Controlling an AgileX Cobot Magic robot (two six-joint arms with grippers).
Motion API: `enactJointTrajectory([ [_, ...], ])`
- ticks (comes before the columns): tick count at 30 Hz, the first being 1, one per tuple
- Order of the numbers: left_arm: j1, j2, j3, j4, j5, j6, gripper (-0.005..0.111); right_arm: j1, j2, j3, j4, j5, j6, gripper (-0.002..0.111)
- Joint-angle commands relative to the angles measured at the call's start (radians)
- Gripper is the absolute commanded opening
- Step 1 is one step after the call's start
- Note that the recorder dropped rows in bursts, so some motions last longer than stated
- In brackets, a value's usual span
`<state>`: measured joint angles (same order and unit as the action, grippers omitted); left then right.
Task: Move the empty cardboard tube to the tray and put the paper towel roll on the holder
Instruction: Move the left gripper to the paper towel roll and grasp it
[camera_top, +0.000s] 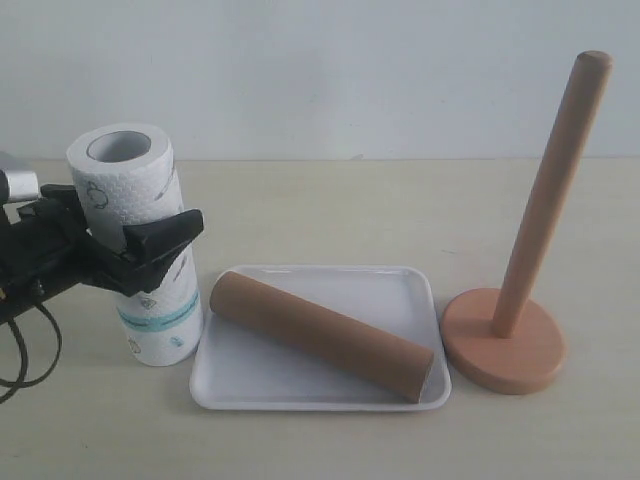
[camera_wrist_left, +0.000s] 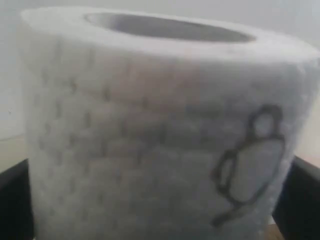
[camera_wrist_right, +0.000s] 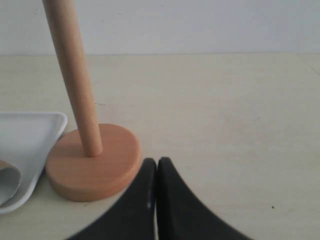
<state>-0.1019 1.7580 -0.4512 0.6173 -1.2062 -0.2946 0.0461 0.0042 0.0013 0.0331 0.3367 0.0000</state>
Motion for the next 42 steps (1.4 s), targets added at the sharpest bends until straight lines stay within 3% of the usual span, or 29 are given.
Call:
enactJointTrajectory([
  [1,-0.001,0.025,-0.042,0.042,-0.015,-0.033,0.110,-0.006,-0.004,-0.001,0.001,-0.002,0.000,0.000],
  [5,-0.001,0.027,-0.069,0.137,-0.015,-0.033,0.108,-0.006,-0.004,-0.001,0.001,-0.002,0.000,0.000],
  [7,-0.001,0.027,-0.078,0.195,-0.015,-0.033,0.101,-0.006,-0.004,-0.001,0.001,-0.002,0.000,0.000],
  [9,-0.001,0.027,-0.081,0.227,-0.015,-0.033,0.086,-0.006,-0.004,-0.001,0.001,-0.002,0.000,0.000],
  [15,0.001,0.027,-0.081,0.201,0.004,-0.003,0.024,-0.006,-0.004,-0.001,0.001,-0.002,0.000,0.000],
  [18,0.001,0.027,-0.081,0.165,0.021,-0.003,0.004,-0.006,-0.004,-0.001,0.001,-0.002,0.000,0.000],
  [30,0.001,0.027,-0.081,0.058,0.138,-0.008,0.004,-0.006,-0.004,-0.001,0.001,-0.002,0.000,0.000],
  [37,0.001,0.015,-0.081,0.082,0.035,-0.008,0.004,-0.006,-0.004,-0.001,0.001,-0.002,0.000,0.000],
  [42,0.001,-0.057,-0.081,0.082,0.075,0.000,0.004,-0.006,-0.004,-0.001,0.001,-0.002,0.000,0.000],
])
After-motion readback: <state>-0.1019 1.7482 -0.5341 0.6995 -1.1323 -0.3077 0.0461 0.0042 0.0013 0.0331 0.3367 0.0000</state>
